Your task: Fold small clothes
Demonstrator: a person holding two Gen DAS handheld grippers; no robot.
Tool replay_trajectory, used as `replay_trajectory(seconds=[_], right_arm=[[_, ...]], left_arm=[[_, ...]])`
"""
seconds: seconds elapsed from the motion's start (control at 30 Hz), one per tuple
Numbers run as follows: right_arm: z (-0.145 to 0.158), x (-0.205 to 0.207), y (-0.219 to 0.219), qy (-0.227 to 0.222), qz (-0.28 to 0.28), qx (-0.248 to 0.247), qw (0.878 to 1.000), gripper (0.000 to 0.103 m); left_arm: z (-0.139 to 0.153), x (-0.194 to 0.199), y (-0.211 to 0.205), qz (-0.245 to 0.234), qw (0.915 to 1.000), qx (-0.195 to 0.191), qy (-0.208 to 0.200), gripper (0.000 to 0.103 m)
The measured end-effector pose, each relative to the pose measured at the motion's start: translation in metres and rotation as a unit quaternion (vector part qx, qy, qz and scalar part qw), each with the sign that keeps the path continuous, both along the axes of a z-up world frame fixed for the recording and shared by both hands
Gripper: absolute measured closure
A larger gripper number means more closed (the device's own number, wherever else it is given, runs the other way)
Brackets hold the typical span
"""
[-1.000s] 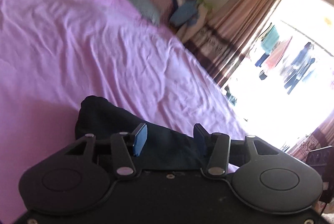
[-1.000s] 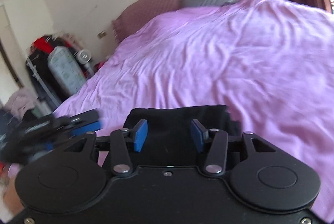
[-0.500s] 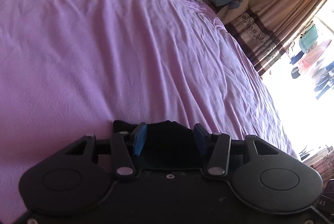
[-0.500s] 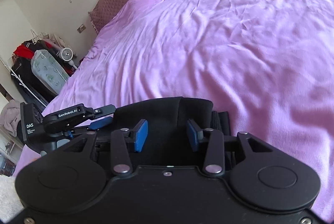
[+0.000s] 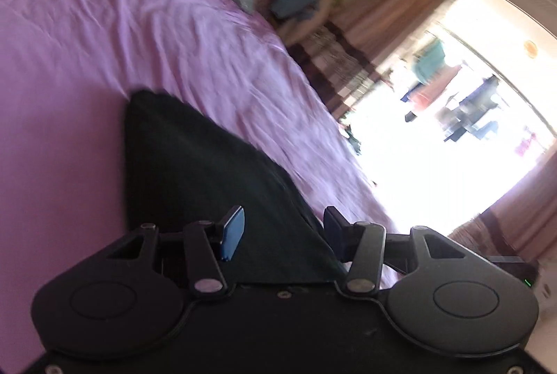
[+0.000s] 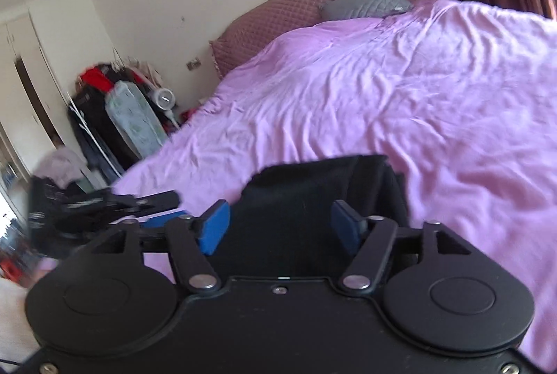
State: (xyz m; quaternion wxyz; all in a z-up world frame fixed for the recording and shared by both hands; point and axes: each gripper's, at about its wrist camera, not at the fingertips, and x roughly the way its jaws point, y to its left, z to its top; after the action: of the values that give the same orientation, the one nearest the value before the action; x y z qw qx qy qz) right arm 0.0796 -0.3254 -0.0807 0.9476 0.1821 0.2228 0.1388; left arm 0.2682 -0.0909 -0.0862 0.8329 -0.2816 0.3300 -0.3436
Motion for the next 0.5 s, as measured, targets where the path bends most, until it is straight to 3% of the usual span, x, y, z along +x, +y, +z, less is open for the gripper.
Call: replay_trajectory(seconds=[0.13, 0.33, 0.5], right_arm=[[-0.017, -0.023, 0.005, 0.03, 0.005, -0.003, 1.0, 0.035], [-0.048, -0.039, -0.013, 0.093, -0.047, 0.01, 0.995, 0.035], [-0.073, -0.044, -0.023, 0.099, -0.046, 0.021, 0.994, 0.038]], left_arm=[[-0.015, -0.05, -0.021, -0.013, 0.9996, 0.024, 0.011, 0.049], [-0.068, -0.073, -0.016, 0.021, 0.9938, 0.01, 0.109, 0.048], [-0.088, -0.083, -0.014, 0.023, 0.9936, -0.003, 0.111, 0.048]])
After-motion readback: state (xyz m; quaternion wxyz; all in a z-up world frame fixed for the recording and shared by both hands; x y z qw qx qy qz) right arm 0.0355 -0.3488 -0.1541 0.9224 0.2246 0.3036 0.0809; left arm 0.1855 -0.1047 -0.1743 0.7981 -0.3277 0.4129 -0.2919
